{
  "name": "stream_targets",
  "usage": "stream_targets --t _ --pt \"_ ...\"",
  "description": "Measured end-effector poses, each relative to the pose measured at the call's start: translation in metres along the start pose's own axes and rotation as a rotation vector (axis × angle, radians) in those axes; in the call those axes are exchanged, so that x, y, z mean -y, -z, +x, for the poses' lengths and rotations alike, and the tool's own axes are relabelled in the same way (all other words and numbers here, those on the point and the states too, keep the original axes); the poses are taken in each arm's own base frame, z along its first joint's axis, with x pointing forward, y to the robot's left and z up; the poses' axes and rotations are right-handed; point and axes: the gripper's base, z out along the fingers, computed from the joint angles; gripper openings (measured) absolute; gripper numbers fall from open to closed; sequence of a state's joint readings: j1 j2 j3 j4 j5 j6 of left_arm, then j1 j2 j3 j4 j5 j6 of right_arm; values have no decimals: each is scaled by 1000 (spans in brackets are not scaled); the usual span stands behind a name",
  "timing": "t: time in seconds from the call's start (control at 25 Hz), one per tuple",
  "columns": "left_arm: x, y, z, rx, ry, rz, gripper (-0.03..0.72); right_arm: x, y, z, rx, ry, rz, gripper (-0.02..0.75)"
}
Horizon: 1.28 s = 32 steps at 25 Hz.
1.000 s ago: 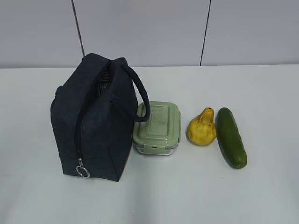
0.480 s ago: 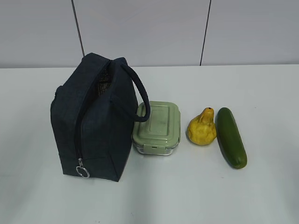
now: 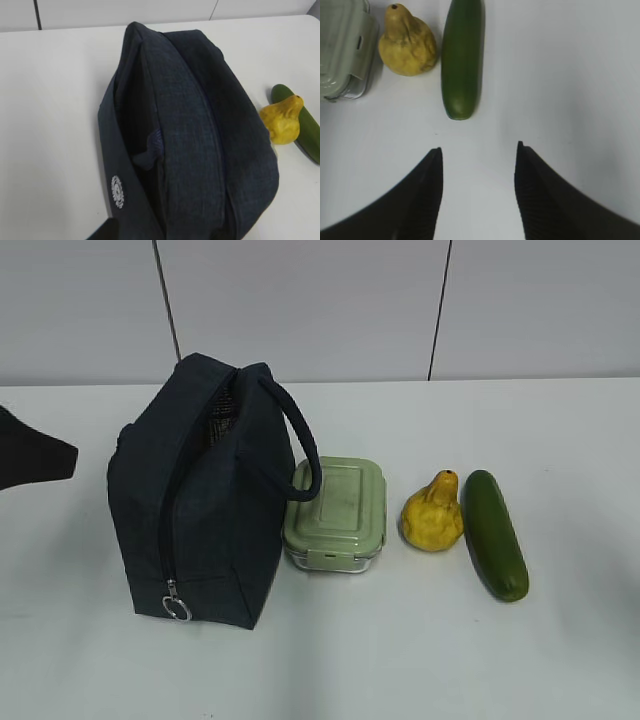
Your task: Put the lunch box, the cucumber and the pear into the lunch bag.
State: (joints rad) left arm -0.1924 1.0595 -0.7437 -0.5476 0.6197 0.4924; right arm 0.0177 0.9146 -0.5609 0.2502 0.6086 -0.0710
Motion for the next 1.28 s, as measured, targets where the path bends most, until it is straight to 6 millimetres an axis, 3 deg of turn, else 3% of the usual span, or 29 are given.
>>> stream_targets --t 0.24,0.44,0.64,0.92,1.28 --pt "0 -18 -5 -20 -16 62 343 -14 -28 -36 -44 -5 -140 371" --pt "-1 -21 -5 -33 -9 70 343 -14 -54 -53 -107 -14 -151 371" --pt "0 -21 -4 -42 -8 77 343 -14 -76 -59 -206 -8 -165 393" --pt "0 -21 -4 -37 -6 75 343 -12 -109 -60 -342 7 -182 545" --pt "0 -21 -4 -37 -6 75 343 -5 -136 -56 -379 17 -160 559"
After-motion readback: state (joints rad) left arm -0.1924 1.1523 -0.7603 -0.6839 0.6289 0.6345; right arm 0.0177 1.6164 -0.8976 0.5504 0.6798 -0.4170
